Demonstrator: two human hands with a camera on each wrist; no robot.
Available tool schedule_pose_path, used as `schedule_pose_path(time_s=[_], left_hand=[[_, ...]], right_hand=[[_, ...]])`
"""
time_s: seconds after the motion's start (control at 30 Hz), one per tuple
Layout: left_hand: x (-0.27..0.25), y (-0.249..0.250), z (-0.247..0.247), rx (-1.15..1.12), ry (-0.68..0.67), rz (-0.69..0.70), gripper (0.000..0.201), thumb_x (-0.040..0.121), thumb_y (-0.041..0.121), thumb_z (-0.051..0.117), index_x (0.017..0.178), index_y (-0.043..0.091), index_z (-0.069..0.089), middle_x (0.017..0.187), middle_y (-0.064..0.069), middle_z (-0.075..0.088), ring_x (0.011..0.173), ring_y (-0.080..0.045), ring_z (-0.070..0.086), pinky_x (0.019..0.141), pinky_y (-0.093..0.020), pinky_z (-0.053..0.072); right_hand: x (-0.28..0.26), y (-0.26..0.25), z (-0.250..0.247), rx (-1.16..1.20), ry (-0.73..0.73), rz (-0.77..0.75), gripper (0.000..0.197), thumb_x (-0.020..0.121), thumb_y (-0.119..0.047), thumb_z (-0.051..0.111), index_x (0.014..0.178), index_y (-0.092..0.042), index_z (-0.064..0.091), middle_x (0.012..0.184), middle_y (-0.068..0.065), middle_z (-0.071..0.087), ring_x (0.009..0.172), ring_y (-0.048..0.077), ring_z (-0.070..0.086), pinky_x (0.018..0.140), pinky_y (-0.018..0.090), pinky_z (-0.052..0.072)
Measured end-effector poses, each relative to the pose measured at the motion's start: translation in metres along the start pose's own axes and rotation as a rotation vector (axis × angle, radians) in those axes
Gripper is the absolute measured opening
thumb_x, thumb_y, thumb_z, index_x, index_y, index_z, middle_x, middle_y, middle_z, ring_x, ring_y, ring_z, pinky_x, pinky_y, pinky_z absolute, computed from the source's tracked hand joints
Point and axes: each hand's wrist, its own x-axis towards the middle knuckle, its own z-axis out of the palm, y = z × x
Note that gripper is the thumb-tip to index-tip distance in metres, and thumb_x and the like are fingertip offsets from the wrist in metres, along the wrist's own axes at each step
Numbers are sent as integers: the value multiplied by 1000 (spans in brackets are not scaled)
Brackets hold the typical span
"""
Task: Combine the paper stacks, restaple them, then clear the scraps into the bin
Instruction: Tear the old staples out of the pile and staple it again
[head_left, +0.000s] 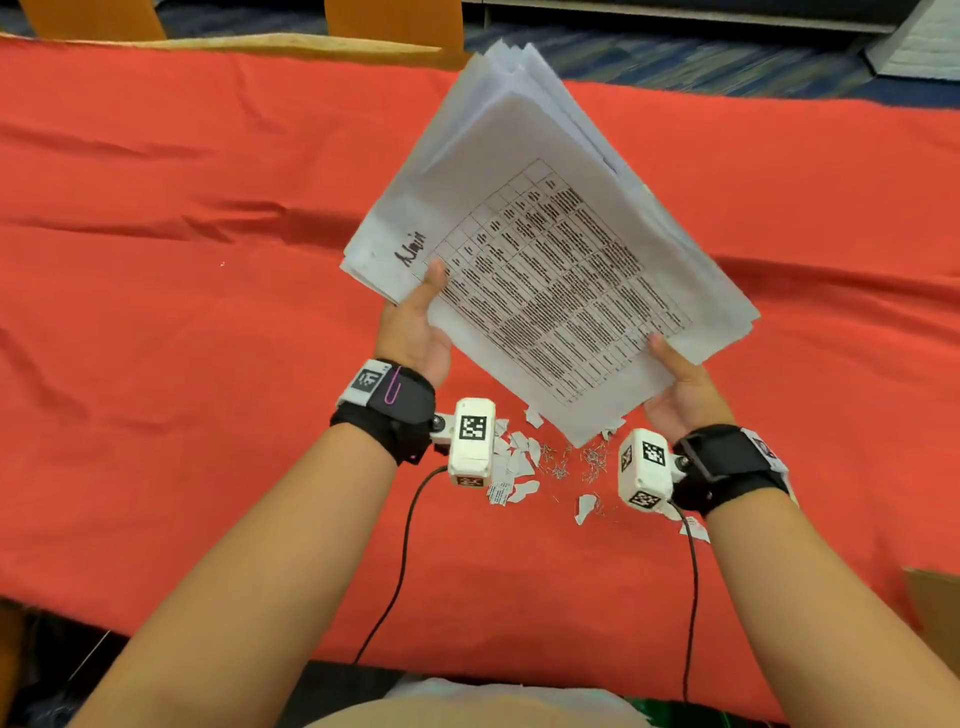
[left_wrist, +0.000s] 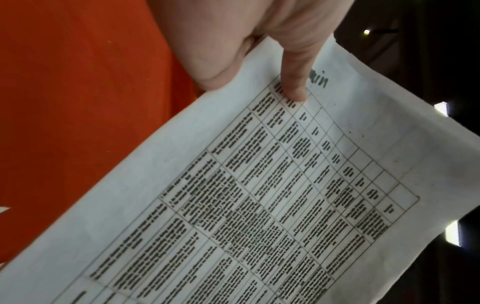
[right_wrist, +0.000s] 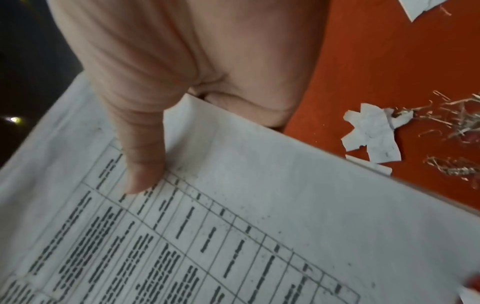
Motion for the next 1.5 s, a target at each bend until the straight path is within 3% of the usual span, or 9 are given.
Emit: schedule_pose_path(time_s=[0.13,0.3,0.5,0.77,1.0,1.13,1.23,1.37,1.5], left_hand=[[-2,-13,-15,-39,-23,-37,30,90,9,60,119,4,60,125,-16,62,117,-28,60,102,-45,47],[5,-12,-53,383,28,-20,33,80,-9,61,102,16,62,102,-9,70,84,-25,67,63,-32,57],[7,-26,-67,955,7,33,39,71,-12,68,107,1,62,104,-13,68,95,-27,66,86,-39,53],[-2,-32,-81,837,64,85,36,73,-10,70,82,22,57,85,5,66,74,-6,63,59,-14,52],[3,-46,-67,694,129,109,31,75,-8,69,95,14,63,97,-8,68,88,-21,65,76,-29,52],[3,-36,-69,700,93,178,34,73,-16,65,104,-3,63,85,-2,67,69,2,65,66,-16,51],[0,-34,-61,735,32,207,36,71,-20,65,90,10,58,77,1,59,56,8,57,57,-10,48],[-2,-40,-51,710,62,208,35,74,-10,71,84,20,58,79,4,62,64,3,61,59,-9,50],[0,-35,-58,684,103,189,31,75,-1,75,101,9,63,84,2,67,74,-9,63,61,-14,52]], right_hand=[[2,-9,-12,-92,37,-59,37,90,-3,59,127,-7,57,125,14,65,114,27,64,94,40,54],[2,-22,-34,-217,94,-139,62,71,-10,75,129,0,55,117,8,69,108,24,67,89,36,56],[10,-12,-37,-407,50,-180,70,32,-44,93,92,-16,71,93,-3,77,90,16,71,83,32,56],[6,11,-47,-465,-44,-89,79,24,-45,94,94,-17,72,95,-5,76,98,19,67,94,39,48],[15,18,-30,-341,-65,-87,63,29,-35,96,86,-18,77,94,2,76,98,23,68,95,44,48],[15,4,-36,-329,-71,-140,68,29,-36,95,91,-17,73,90,-2,75,91,17,67,88,37,51],[16,3,-38,-383,-109,-127,76,30,-35,95,99,-15,70,95,-1,74,93,16,68,86,33,51],[20,9,-31,-382,-46,-127,73,30,-33,96,96,-12,72,94,2,76,93,20,69,91,39,51],[20,6,-39,-378,7,-148,77,28,-41,95,95,-12,71,92,0,76,93,21,67,91,39,50]])
